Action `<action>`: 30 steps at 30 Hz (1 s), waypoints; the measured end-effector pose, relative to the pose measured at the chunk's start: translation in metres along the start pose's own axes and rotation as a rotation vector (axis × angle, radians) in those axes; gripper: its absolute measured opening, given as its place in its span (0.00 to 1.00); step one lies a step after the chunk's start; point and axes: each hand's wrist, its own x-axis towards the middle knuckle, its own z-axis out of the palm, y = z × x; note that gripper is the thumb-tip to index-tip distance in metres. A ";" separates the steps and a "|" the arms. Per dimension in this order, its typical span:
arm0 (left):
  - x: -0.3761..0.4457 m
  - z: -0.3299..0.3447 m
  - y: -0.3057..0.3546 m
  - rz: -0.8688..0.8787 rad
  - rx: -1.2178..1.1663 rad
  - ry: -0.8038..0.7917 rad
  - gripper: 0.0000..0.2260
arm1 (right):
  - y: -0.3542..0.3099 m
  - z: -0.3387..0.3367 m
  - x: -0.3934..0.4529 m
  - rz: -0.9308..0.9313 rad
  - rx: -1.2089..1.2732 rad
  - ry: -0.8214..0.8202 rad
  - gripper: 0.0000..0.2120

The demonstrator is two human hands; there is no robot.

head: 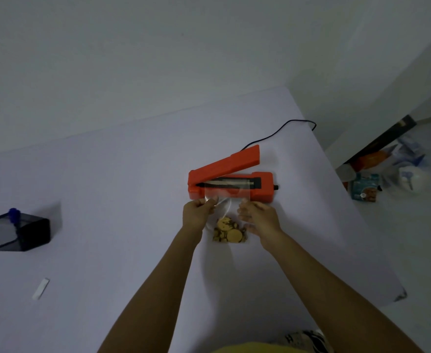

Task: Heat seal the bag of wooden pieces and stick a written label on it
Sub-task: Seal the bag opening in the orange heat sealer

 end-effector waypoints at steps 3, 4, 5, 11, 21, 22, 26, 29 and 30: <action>0.000 0.002 0.000 -0.014 0.001 0.003 0.10 | -0.002 0.000 0.001 -0.013 -0.007 0.006 0.10; 0.000 0.002 0.000 -0.014 0.003 0.004 0.10 | -0.002 0.001 0.000 -0.014 -0.008 0.008 0.09; 0.001 0.003 0.000 -0.013 0.012 0.004 0.10 | -0.003 0.001 0.000 -0.013 -0.008 0.014 0.09; 0.008 0.003 -0.002 -0.007 0.114 0.007 0.12 | -0.003 0.000 0.001 -0.037 -0.034 0.019 0.07; 0.009 0.001 -0.002 0.025 0.081 -0.028 0.09 | -0.006 -0.001 0.004 -0.056 -0.111 -0.019 0.03; 0.008 0.000 -0.003 0.033 0.063 -0.037 0.09 | -0.007 -0.002 0.003 -0.057 -0.113 -0.022 0.03; 0.005 -0.001 -0.003 0.044 0.032 -0.071 0.10 | -0.008 -0.005 0.004 -0.025 -0.096 -0.058 0.03; 0.006 -0.003 -0.002 -0.006 0.013 -0.067 0.08 | -0.010 -0.006 0.006 0.025 -0.080 -0.086 0.08; 0.007 -0.004 -0.003 -0.021 0.011 -0.071 0.08 | -0.011 -0.007 0.006 0.050 -0.073 -0.107 0.10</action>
